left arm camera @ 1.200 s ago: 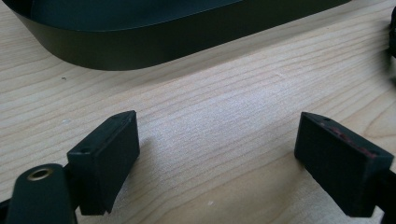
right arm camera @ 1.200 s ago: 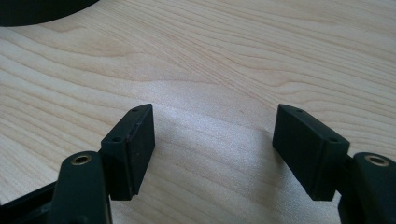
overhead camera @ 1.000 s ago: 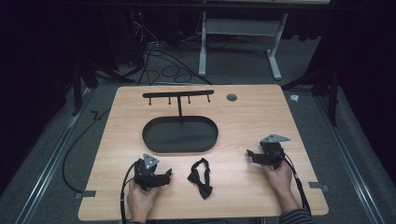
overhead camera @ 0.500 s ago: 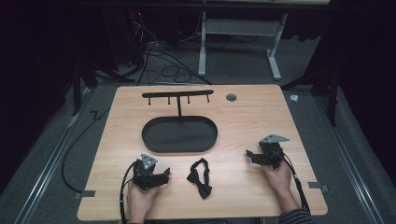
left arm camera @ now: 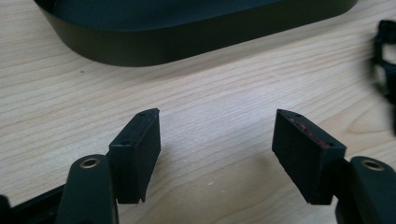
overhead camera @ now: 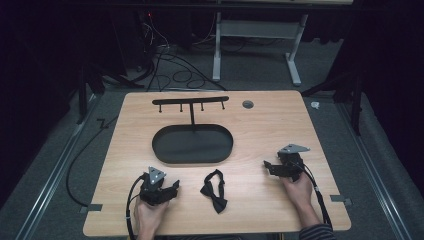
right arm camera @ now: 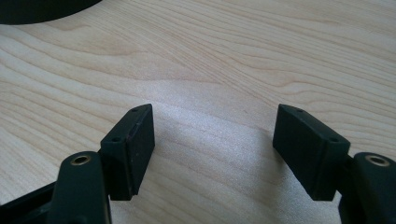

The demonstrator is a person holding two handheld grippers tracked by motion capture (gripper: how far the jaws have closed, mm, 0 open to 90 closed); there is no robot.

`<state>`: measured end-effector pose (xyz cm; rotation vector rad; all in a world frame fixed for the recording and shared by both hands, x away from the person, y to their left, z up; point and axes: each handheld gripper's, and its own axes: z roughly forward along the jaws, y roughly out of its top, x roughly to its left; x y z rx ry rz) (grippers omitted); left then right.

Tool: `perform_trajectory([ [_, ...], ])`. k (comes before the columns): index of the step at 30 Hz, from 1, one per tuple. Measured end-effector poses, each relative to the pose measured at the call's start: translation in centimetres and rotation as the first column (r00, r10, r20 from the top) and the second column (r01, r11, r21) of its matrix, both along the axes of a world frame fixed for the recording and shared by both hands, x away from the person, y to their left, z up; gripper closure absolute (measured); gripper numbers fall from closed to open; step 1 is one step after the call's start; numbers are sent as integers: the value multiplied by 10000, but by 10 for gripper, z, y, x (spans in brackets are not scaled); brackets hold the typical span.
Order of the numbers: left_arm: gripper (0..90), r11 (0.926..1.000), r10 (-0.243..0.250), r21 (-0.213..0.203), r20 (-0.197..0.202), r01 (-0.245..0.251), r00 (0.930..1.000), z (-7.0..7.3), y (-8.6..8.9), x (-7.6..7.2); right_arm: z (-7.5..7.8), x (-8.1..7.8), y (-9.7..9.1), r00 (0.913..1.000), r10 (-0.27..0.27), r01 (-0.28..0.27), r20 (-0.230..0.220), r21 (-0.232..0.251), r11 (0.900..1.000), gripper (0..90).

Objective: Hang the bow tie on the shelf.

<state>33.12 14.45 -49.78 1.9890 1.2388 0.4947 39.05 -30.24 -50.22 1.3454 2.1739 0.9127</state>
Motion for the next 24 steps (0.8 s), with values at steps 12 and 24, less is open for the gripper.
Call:
perform_trajectory([
  [12, 390, 9925, -1152, -375, 255, 1161, 9930, 17, -21, -5, 0, 0, 0, 10000, -16, 16, -21, -1, 10000, 306],
  [24, 434, 9774, -2001, -702, -55, 1993, 9798, 28, -52, 0, 0, 0, 0, 10000, -13, 13, -21, -2, 10000, 305],
])
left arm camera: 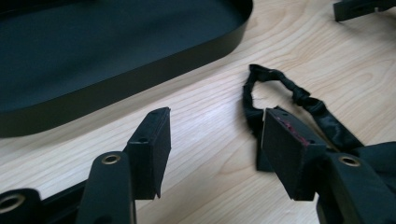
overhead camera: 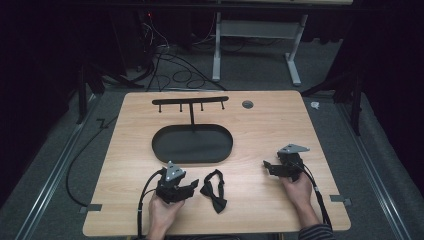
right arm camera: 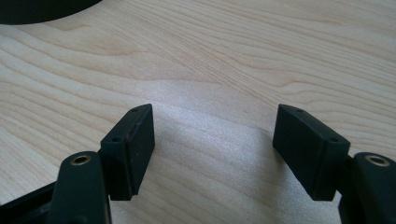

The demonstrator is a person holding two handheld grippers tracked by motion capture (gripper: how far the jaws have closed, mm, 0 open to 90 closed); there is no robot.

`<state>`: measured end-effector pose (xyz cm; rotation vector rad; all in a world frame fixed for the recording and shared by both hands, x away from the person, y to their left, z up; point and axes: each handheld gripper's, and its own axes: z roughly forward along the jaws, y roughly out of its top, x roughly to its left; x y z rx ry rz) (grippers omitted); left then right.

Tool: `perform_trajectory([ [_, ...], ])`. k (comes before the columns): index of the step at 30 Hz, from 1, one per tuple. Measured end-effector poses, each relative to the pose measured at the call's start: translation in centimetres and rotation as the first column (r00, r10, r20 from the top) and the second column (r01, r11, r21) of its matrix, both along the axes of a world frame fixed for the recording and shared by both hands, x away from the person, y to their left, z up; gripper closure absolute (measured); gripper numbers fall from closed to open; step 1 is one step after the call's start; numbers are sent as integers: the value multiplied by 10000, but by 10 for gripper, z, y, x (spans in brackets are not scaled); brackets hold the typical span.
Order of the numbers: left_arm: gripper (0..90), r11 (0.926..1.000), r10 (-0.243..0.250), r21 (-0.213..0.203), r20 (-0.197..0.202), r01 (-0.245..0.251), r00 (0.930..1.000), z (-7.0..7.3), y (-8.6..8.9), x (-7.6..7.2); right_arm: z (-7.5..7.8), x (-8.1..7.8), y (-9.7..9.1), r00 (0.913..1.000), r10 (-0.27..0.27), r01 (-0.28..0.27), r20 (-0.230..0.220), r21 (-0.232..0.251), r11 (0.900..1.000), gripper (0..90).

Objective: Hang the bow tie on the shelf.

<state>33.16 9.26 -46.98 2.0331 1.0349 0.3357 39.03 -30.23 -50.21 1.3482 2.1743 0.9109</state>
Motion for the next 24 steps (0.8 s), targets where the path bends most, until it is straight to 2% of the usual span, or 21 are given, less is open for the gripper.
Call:
perform_trajectory([
  [4, 444, 9995, -306, 112, -202, 308, 9993, -1, -11, 4, 0, 0, 0, 10000, 0, 0, -1, 1, 10000, 306],
  [13, 479, 9990, -414, 129, -597, 422, 9974, -8, -35, 19, 0, 0, 0, 10000, 29, -29, 29, -15, 10000, 306],
  [24, 546, 9953, -543, 769, -685, 596, 9962, -17, -56, 27, 0, 0, 0, 10000, 17, -17, 11, -1, 10000, 305],
])
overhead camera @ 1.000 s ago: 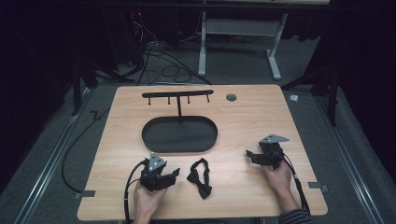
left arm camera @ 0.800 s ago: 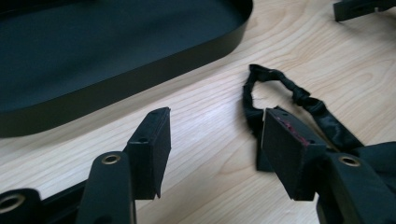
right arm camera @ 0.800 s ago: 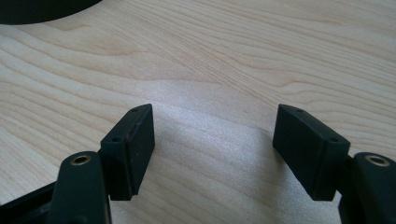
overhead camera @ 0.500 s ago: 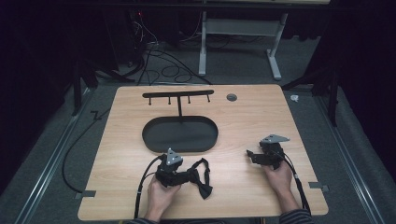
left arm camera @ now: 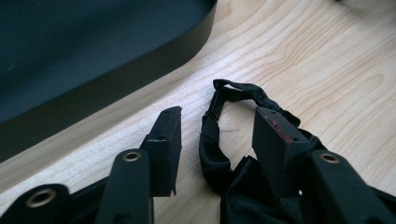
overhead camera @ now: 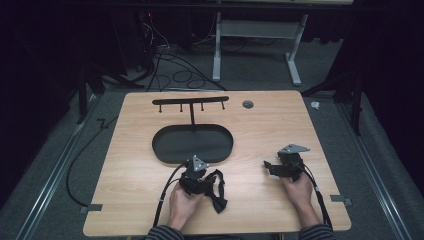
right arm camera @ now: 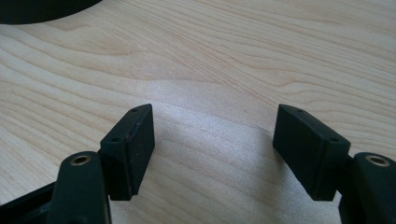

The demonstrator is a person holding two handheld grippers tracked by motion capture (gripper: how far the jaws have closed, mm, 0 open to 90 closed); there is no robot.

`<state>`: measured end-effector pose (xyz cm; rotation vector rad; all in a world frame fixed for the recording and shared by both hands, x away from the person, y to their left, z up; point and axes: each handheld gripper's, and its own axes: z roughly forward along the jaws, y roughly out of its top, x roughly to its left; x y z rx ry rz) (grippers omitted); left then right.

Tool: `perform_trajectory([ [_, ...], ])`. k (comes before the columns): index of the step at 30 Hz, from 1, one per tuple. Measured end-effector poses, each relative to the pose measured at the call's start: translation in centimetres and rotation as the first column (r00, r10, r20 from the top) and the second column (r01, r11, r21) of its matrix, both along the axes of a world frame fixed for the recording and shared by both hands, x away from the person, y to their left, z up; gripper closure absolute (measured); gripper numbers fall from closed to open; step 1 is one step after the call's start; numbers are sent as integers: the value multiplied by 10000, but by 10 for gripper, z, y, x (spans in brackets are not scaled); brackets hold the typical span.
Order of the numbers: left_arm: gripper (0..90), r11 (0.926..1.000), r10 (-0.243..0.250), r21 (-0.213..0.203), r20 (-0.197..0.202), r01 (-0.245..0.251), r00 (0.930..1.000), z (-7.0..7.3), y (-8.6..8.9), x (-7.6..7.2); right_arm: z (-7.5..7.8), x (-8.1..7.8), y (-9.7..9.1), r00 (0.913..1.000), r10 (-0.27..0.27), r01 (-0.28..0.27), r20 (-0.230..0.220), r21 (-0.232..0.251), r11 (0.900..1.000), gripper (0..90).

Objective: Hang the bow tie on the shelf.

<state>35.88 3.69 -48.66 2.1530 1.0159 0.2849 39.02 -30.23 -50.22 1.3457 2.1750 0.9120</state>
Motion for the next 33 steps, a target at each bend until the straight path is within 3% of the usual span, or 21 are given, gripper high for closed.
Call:
perform_trajectory([
  [12, 747, 9945, -209, 1028, 245, 183, 9995, -4, -8, -1, 0, 0, 0, 10000, 2, -2, -3, 0, 10000, 304],
  [16, 816, 9931, -313, 1136, 178, 291, 9994, -3, -10, -1, 0, 0, 0, 10000, -1, 1, -4, 3, 10000, 304],
  [23, 874, 9971, -309, 710, 279, 289, 9991, 2, -5, -1, 0, -1, 0, 10000, 11, -11, -3, -2, 10000, 304],
  [27, 879, 9983, -329, 495, 269, 316, 9991, 12, 4, -3, 0, -1, 0, 10000, 17, -17, -4, -1, 10000, 303],
  [33, 880, 9998, -134, -141, 292, 139, 9995, 27, 21, -9, 0, -1, 0, 10000, 32, -32, 3, -13, 10000, 302],
])
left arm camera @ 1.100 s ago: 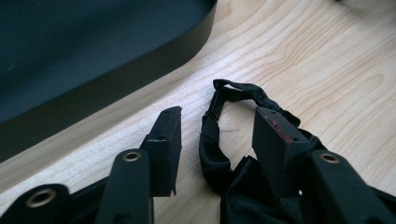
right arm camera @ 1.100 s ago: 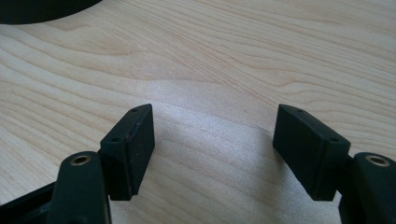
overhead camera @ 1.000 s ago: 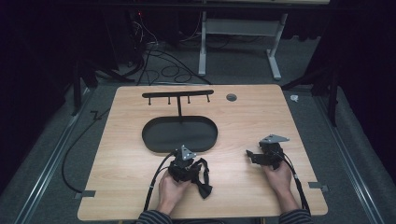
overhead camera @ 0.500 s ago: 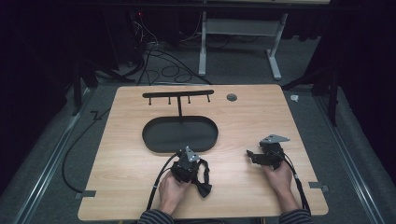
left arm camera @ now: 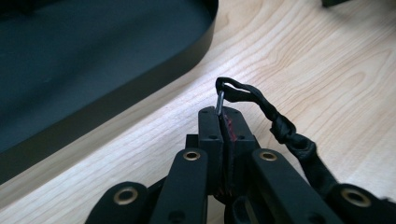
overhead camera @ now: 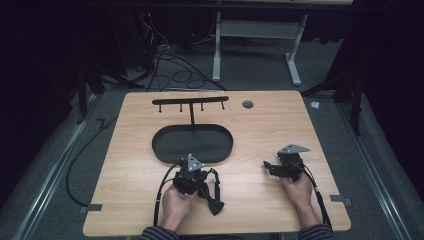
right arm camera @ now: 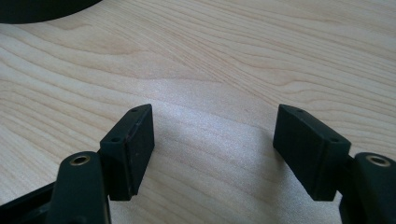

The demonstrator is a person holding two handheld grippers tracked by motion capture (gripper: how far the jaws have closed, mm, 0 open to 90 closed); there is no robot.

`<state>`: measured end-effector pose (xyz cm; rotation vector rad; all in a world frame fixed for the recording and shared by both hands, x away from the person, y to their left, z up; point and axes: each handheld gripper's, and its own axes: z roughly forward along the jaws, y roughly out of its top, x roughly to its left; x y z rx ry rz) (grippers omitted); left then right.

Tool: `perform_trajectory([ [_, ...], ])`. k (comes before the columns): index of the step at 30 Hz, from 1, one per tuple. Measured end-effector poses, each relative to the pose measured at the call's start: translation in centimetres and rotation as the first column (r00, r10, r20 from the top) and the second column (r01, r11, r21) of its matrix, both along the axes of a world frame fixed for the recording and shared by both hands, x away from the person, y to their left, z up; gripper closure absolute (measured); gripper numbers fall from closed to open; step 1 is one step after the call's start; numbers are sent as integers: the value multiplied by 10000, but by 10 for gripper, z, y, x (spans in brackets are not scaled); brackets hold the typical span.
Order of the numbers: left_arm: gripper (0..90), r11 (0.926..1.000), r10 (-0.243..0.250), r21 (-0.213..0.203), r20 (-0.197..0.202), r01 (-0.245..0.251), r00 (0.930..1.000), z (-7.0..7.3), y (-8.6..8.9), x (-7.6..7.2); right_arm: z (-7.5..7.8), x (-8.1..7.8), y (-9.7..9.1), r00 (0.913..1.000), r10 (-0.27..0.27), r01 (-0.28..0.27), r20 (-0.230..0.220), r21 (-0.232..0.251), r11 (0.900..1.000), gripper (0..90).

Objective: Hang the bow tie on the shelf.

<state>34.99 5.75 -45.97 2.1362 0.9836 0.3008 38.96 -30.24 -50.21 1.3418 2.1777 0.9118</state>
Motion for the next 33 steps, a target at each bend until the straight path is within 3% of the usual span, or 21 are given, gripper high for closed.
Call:
perform_trajectory([
  [14, 880, 9971, 277, -728, 553, -236, 9981, 32, 22, -4, 0, 0, 0, 10000, 1, -1, 0, 0, 10000, 302],
  [33, 880, 9944, 493, -995, 1396, -355, 9890, 71, 40, 3, 0, 0, 0, 10000, -1, 1, 12, 10, 10000, 301],
])
